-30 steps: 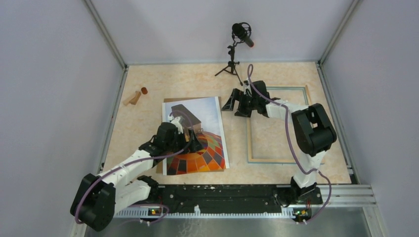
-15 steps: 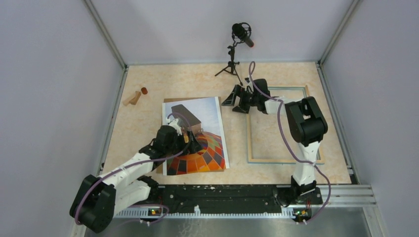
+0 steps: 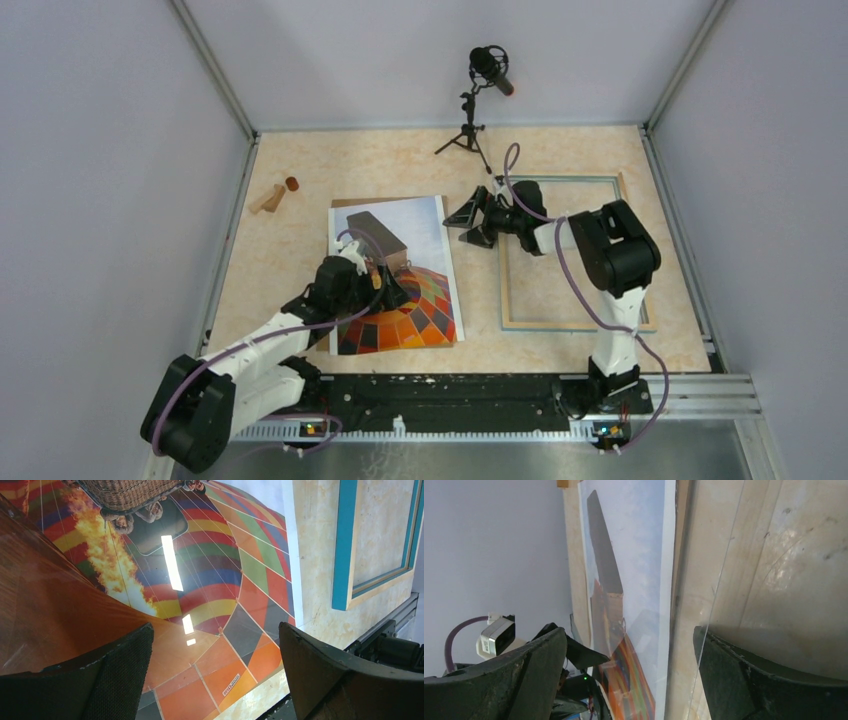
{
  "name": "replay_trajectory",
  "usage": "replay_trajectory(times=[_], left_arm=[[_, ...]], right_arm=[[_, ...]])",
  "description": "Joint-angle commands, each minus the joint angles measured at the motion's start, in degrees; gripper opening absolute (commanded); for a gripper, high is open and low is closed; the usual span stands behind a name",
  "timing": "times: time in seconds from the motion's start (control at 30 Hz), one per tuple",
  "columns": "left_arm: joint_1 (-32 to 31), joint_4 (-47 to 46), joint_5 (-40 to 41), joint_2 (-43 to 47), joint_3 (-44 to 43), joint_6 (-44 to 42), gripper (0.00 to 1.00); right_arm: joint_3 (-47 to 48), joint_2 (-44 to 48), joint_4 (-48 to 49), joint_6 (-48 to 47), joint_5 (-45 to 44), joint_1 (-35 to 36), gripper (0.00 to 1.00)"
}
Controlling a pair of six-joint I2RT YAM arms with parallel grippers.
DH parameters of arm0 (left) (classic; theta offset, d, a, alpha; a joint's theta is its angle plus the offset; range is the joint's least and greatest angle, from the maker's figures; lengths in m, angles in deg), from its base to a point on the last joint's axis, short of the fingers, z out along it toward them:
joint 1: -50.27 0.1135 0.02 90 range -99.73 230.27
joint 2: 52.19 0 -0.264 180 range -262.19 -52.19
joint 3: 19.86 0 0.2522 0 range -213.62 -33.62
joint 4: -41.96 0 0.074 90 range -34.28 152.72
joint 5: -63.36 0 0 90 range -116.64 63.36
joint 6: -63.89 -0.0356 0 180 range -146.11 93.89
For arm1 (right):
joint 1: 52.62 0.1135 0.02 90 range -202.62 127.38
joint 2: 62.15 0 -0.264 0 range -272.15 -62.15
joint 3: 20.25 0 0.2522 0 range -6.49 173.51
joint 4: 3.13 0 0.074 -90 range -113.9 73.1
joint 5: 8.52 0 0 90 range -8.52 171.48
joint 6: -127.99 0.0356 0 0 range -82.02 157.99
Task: Put the photo into the frame
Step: Pick up the photo frame item at the center of the board.
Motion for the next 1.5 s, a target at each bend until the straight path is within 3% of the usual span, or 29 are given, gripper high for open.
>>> replay_trajectory(times=[0.0,0.33,0.5,0.8,0.93,1.03,1.07,1.23,1.37,1.47], left_arm=[[-0.14,2.31,0.92,-0.28,2.29,0.24,0.98],[-0.18,-0.9,-1.87,0.76,2.56,0.81,0.98],[-0.19,-1.46,-3.57,0.89,2.32,1.06,0.98],[-0.21,-0.19,-5.49,3.89,1.56,0.8,0.98],[-0.21,3.08,-6.34,6.31,-0.78,0.27,0.98],[-0.2,6.23,-7.2,8.39,-3.94,-0.49,0.98],[-0.22,7.44,-7.51,9.04,-5.46,-0.96,0.98],[-0.22,14.18,-8.07,10.98,-16.37,-7.07,0.98],[-0.18,19.3,-5.96,11.53,-25.87,-13.3,0.98],[-0.22,20.76,-4.18,12.14,-31.44,-16.7,0.98]], right_arm=[[-3.47,5.02,5.02,3.46,1.05,1.31,0.95],[-13.94,10.3,20.49,13.91,1.26,3.32,0.82],[-16.06,9.66,25.86,17.43,-0.27,5.71,0.62],[-16.78,11.02,24.43,16.49,-3.42,8.41,0.39],[-16.06,15.27,11.76,10.31,-5.53,8.41,0.26],[-14.06,19.48,-0.3,3.65,-7.05,8.41,0.11],[-12.99,20.74,-4.89,1.14,-7.2,8.39,0.02],[-6.25,24.31,-23.79,-9.63,-4.14,7.47,0.0],[-5.61,25.0,-29.7,-12.84,2.19,4.03,0.0],[-5.21,28.3,-36.23,-16.28,-0.33,1.78,0.0]])
